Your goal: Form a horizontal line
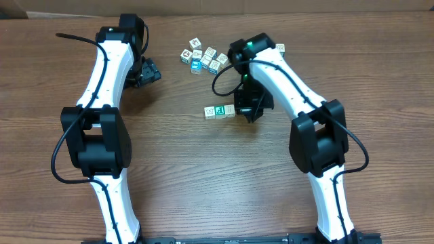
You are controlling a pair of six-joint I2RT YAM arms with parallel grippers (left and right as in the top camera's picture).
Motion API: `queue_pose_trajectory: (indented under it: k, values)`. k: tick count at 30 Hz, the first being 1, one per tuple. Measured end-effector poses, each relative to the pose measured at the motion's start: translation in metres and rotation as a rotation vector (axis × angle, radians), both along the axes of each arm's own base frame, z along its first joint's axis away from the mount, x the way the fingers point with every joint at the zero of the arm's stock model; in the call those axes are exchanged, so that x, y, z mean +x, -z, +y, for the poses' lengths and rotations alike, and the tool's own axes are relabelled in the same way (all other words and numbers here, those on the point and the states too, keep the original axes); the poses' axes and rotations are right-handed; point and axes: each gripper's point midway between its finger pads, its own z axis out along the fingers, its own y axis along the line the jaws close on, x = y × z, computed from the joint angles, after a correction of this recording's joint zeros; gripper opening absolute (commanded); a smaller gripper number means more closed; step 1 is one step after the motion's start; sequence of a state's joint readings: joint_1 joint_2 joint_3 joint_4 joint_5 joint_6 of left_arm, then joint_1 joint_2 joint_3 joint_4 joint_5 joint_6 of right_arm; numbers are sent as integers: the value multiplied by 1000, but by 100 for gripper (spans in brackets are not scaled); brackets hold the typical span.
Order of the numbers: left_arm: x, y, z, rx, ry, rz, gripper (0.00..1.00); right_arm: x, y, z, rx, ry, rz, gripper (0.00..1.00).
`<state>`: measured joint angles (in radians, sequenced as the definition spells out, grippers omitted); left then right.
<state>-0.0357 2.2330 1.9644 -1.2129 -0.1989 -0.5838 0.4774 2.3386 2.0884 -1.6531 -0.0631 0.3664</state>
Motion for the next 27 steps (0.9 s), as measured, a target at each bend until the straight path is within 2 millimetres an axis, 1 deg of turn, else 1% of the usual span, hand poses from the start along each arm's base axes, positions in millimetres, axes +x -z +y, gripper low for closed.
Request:
queue_pose_trajectory:
  k: [5,9,12,14,18,20,24,25,27]
  values:
    - [0,0,0,0,0,0,100,-16,-2,28,3,-75,-9,4]
    - [0,0,0,0,0,0,100,-33,-13,54,15,-147,-37,4]
    - [0,0,0,0,0,0,100,-47,-23,64,-1,-191,-51,4]
    - [0,0,0,0,0,0,100,-57,-28,66,-28,-208,-56,4]
    - [0,0,0,0,0,0,100,-61,-40,70,-33,-222,-95,4]
    - [0,0,0,0,0,0,100,-64,-51,69,-23,-223,-122,4]
    - [0,0,0,0,0,0,100,-65,-84,62,0,-199,-248,4]
    - [0,0,0,0,0,0,100,-64,-90,59,8,-188,-285,4]
    - [0,0,0,0,0,0,100,-58,-101,61,59,-161,-383,4]
